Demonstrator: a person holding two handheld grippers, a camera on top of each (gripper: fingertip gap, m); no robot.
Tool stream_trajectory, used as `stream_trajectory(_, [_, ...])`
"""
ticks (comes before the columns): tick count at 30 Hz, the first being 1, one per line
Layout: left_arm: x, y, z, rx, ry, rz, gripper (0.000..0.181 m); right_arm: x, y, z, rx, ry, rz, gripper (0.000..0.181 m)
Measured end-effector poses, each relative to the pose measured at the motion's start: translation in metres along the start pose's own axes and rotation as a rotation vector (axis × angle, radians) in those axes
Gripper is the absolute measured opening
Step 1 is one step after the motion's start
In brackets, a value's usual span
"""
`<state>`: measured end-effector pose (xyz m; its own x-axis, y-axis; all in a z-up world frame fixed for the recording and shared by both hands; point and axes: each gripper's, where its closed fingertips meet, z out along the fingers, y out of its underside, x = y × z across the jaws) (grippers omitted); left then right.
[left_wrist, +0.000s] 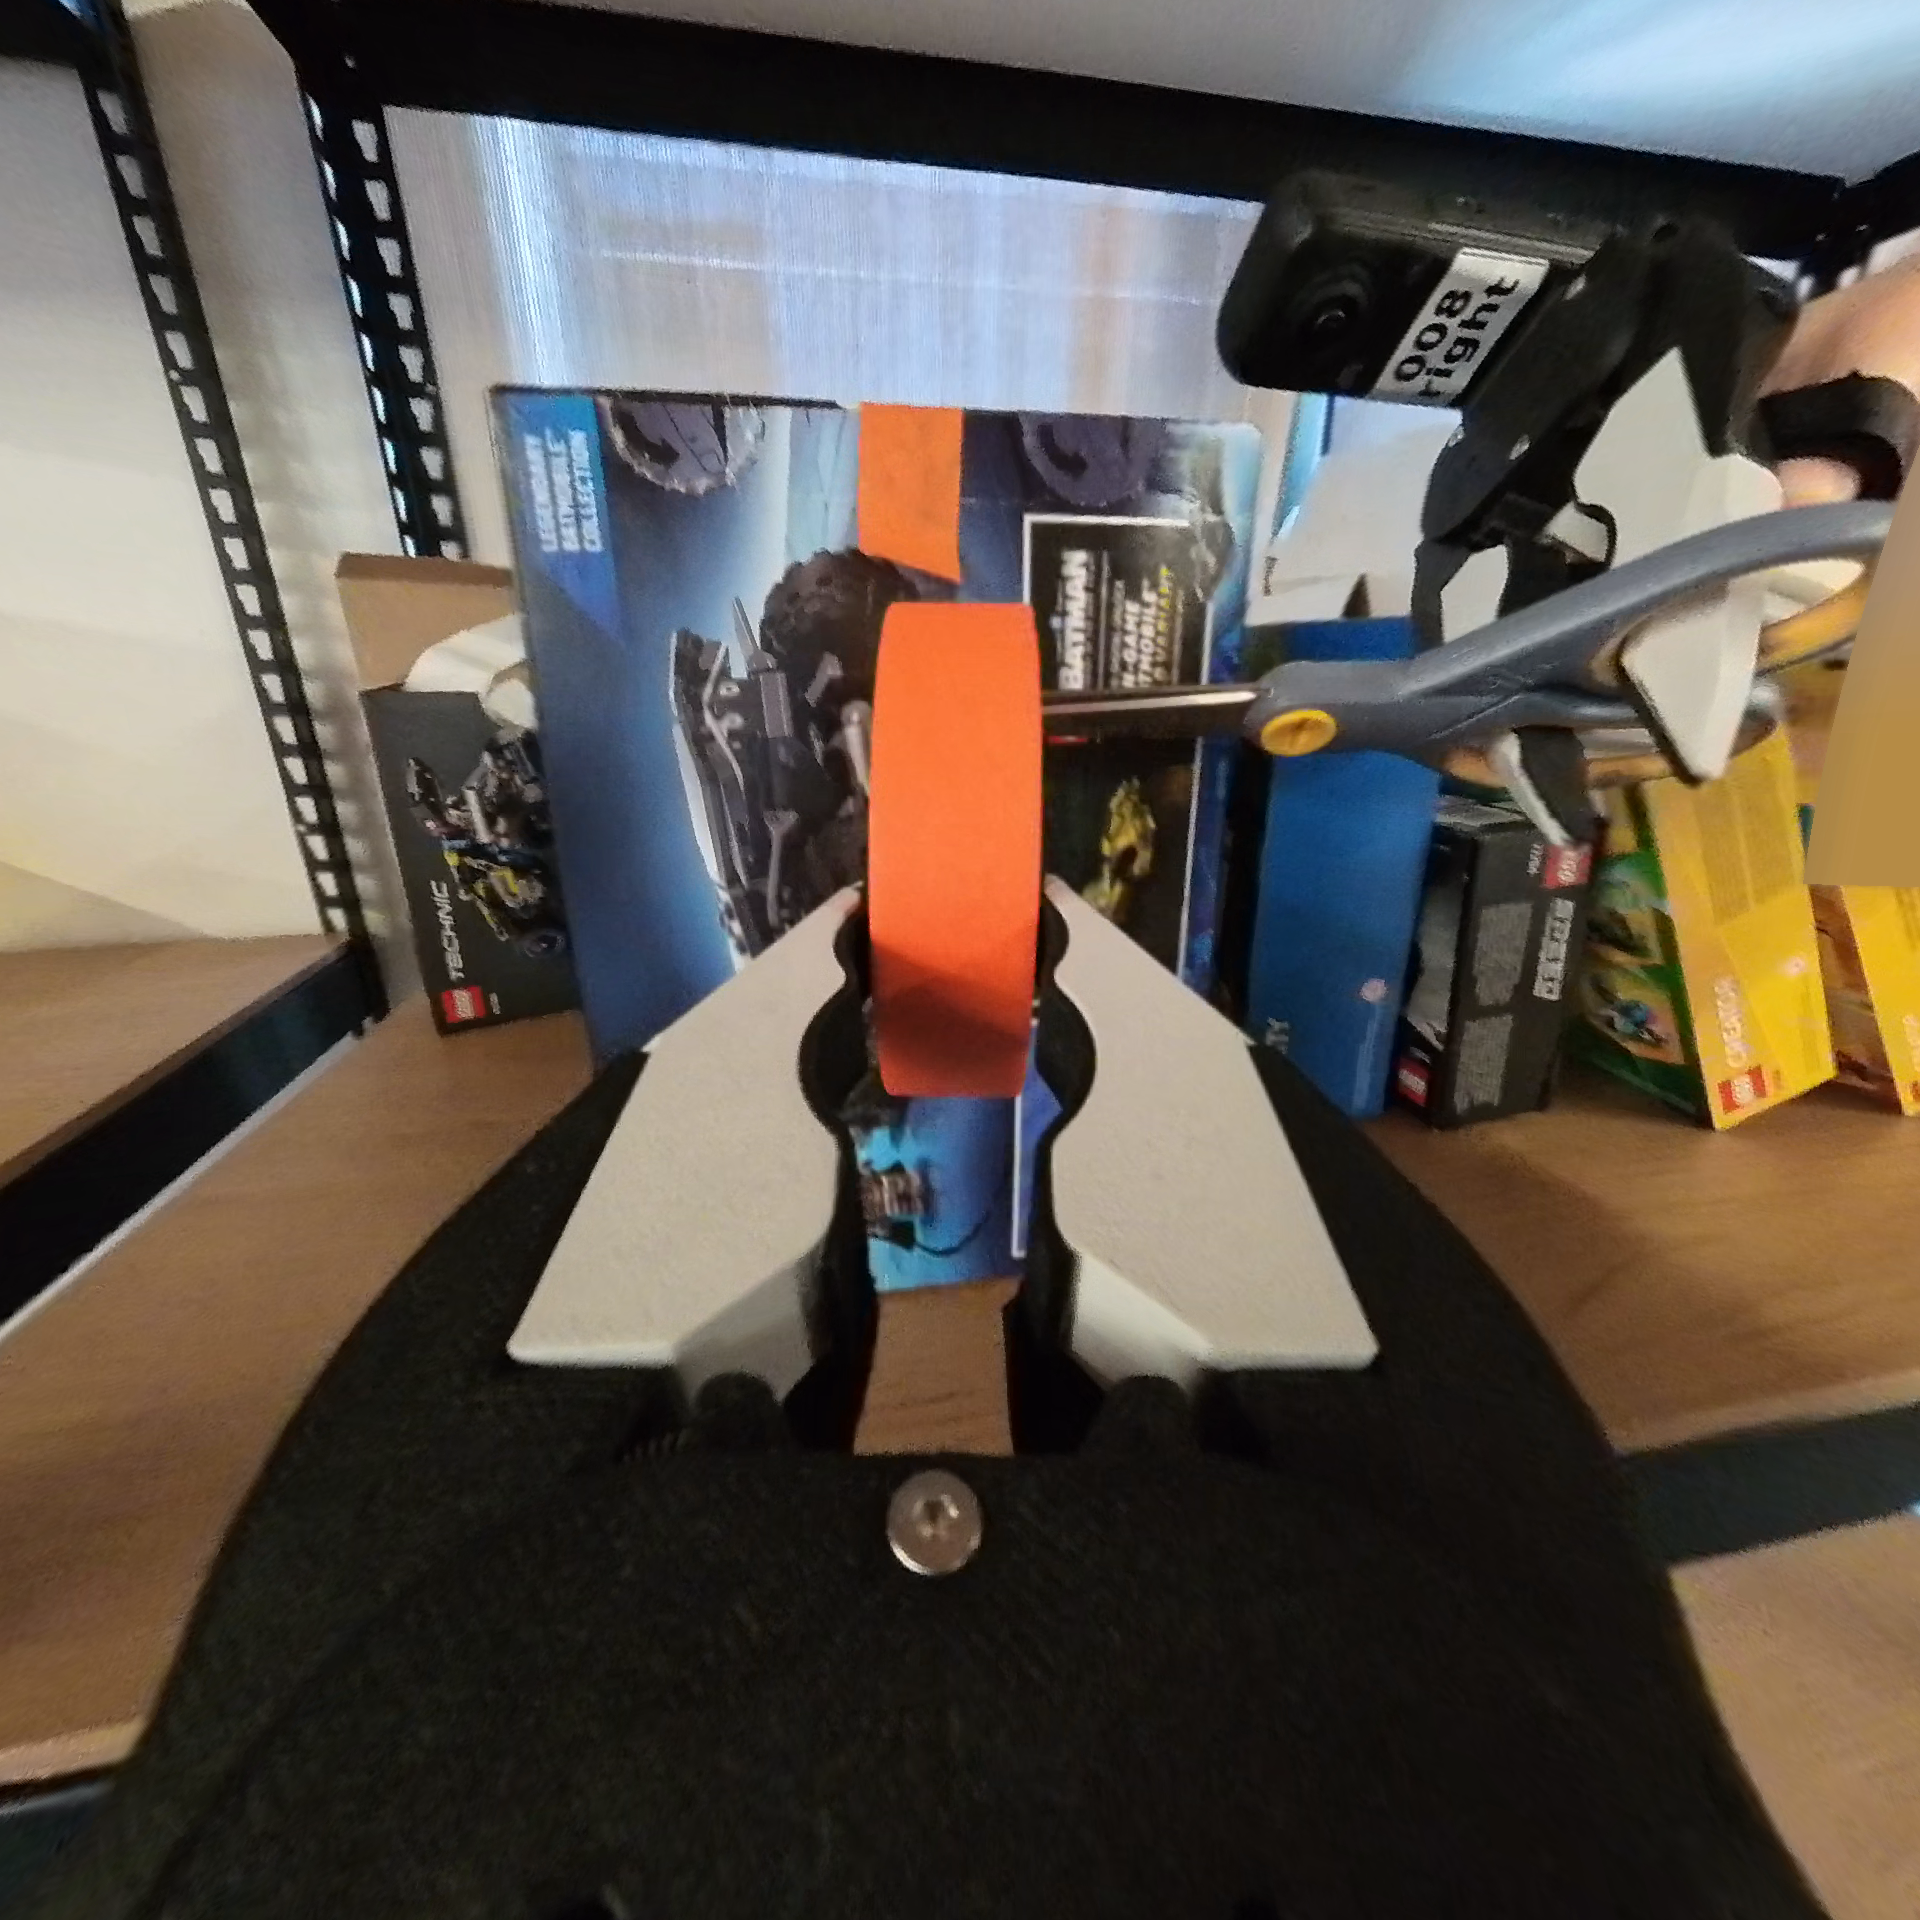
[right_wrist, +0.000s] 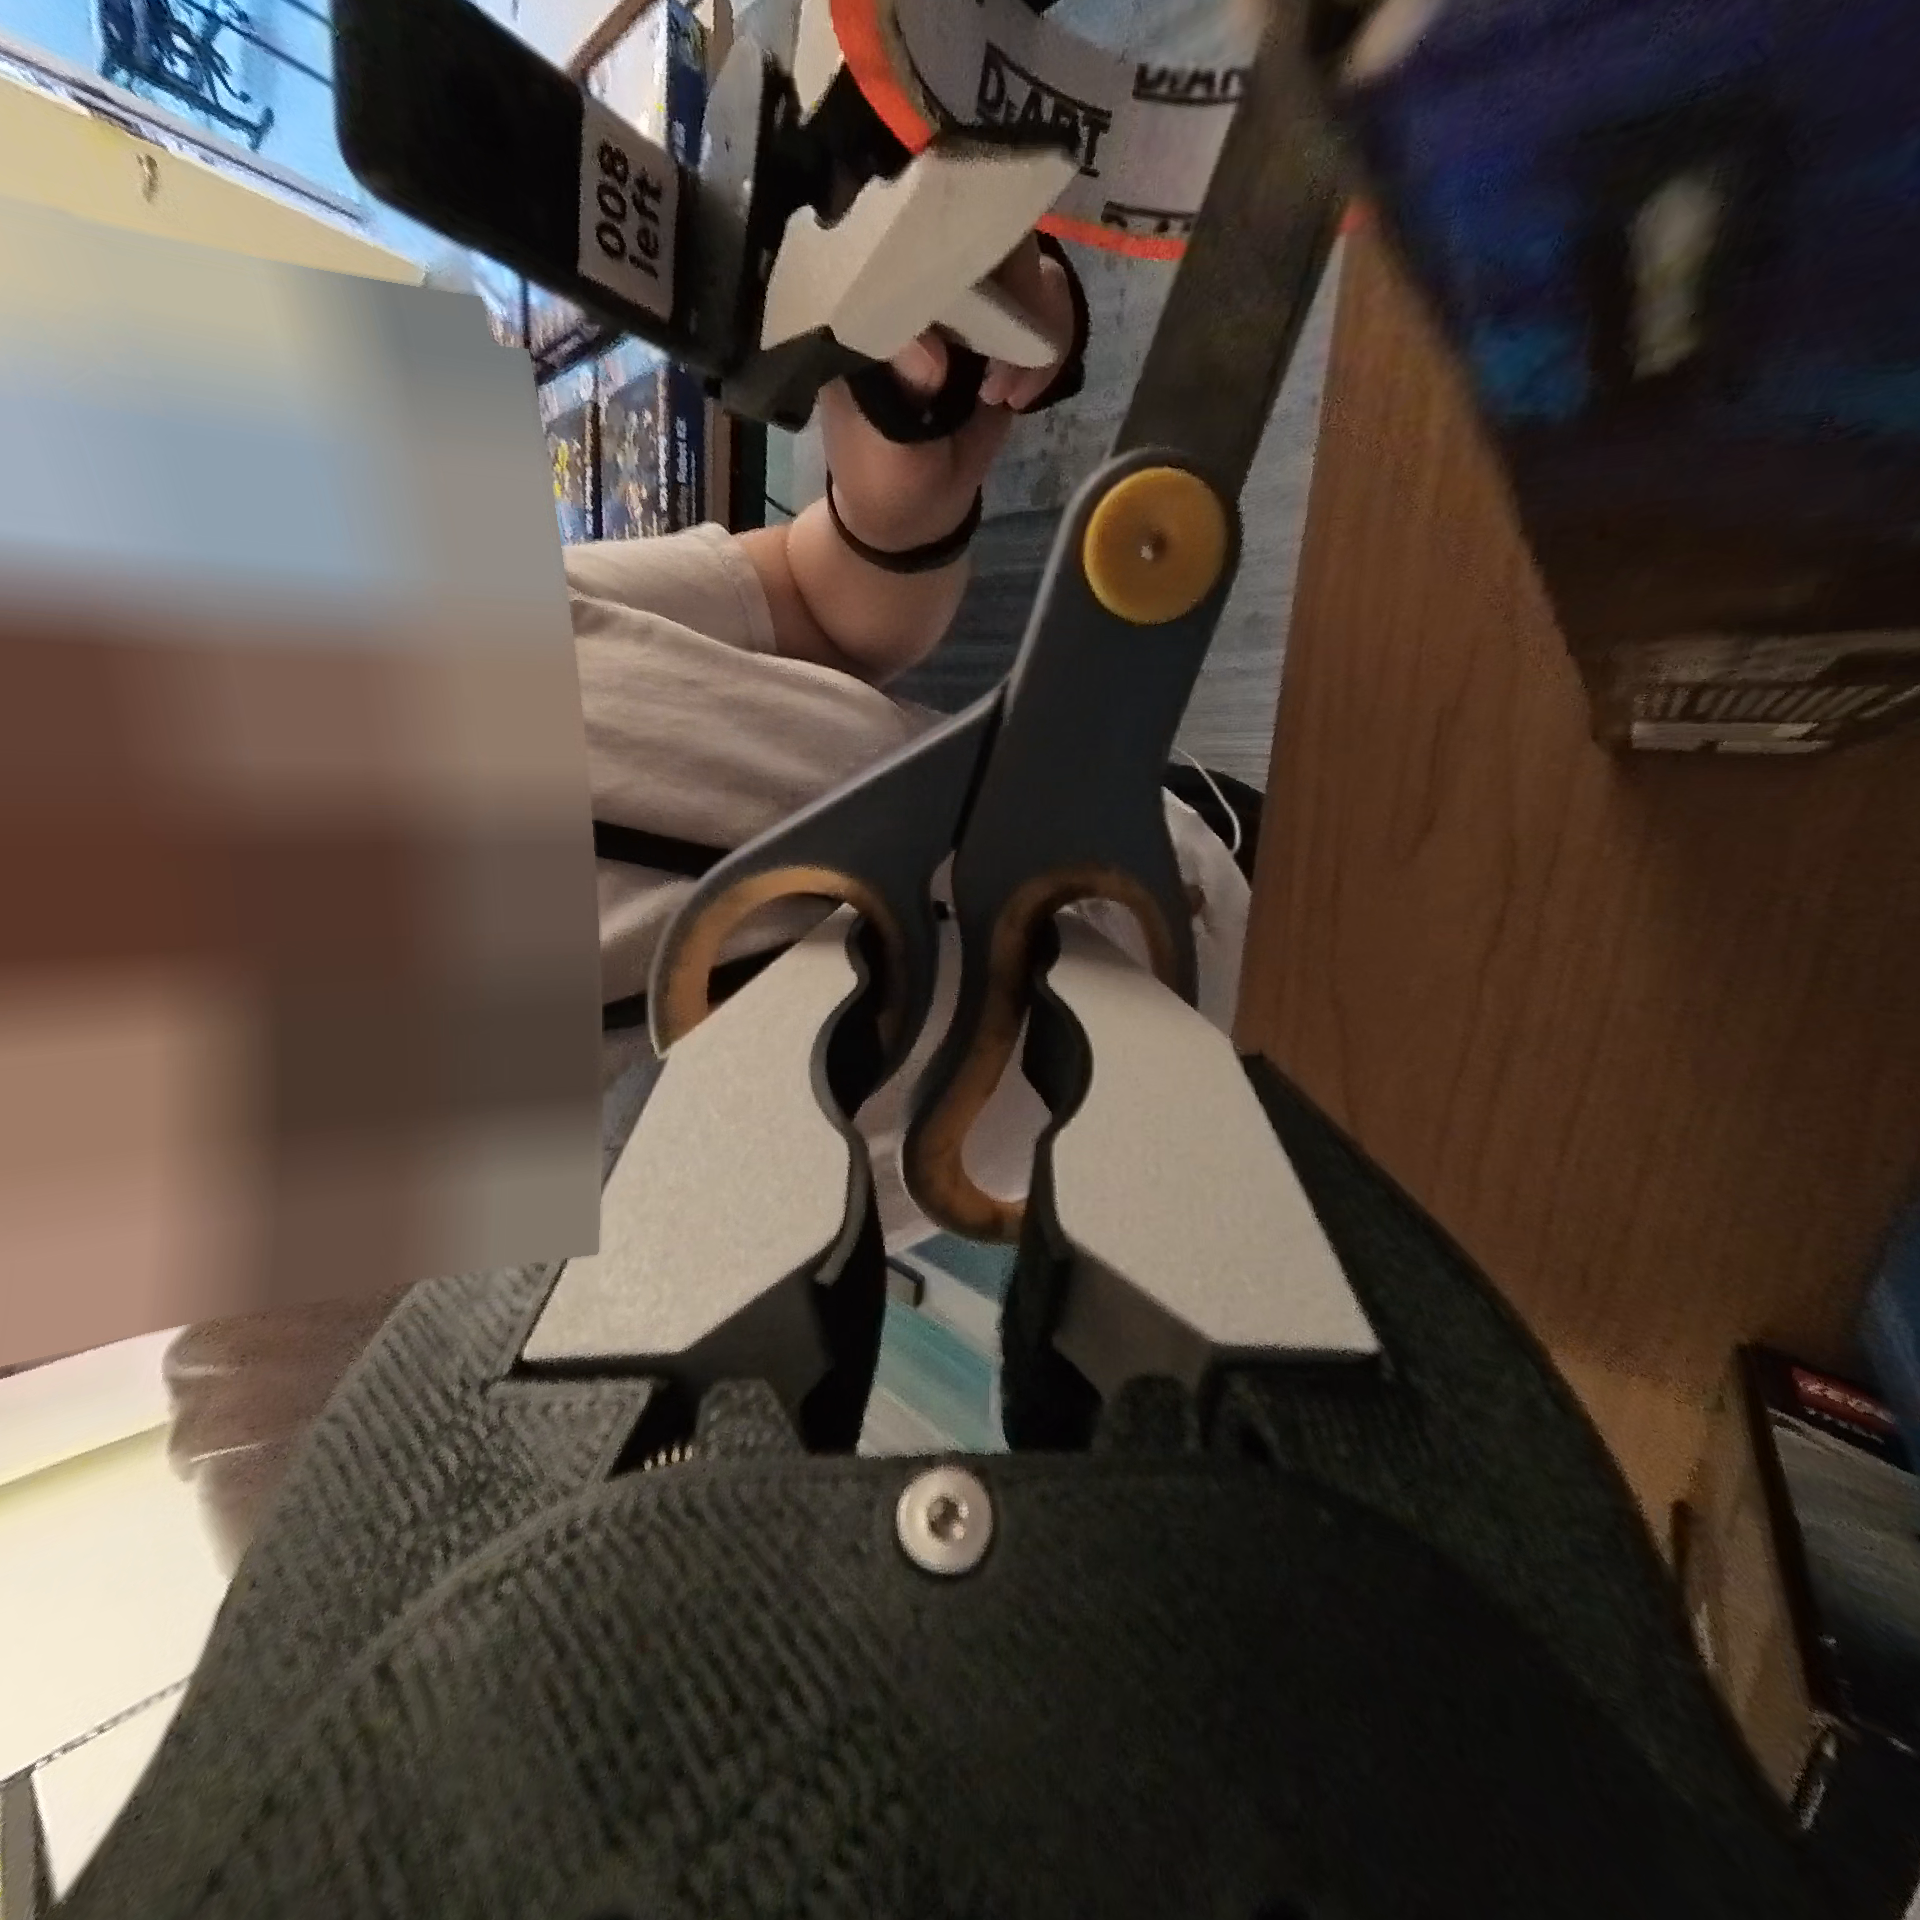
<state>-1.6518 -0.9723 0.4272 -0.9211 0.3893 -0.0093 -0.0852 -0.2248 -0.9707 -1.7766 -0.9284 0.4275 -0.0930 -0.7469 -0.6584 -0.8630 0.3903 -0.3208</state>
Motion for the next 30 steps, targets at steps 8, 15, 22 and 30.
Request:
stream_trajectory(8, [0.027,0.034,-0.045,0.001,0.18,-0.258,0.026,0.008,0.046,0.021,0.003,0.128,-0.032,0.02])
stream_trajectory(15, [0.054,0.052,-0.056,-0.03,0.229,0.007,0.026,0.035,0.154,0.043,-0.034,0.477,0.08,0.02])
stream_trajectory(22, [0.118,0.086,-0.033,-0.17,0.34,0.595,0.026,0.067,0.242,0.043,-0.076,0.634,0.248,0.021])
stream_trajectory(30, [0.177,0.127,0.009,-0.375,0.39,1.226,0.026,0.09,0.28,0.029,-0.176,0.645,0.201,0.021])
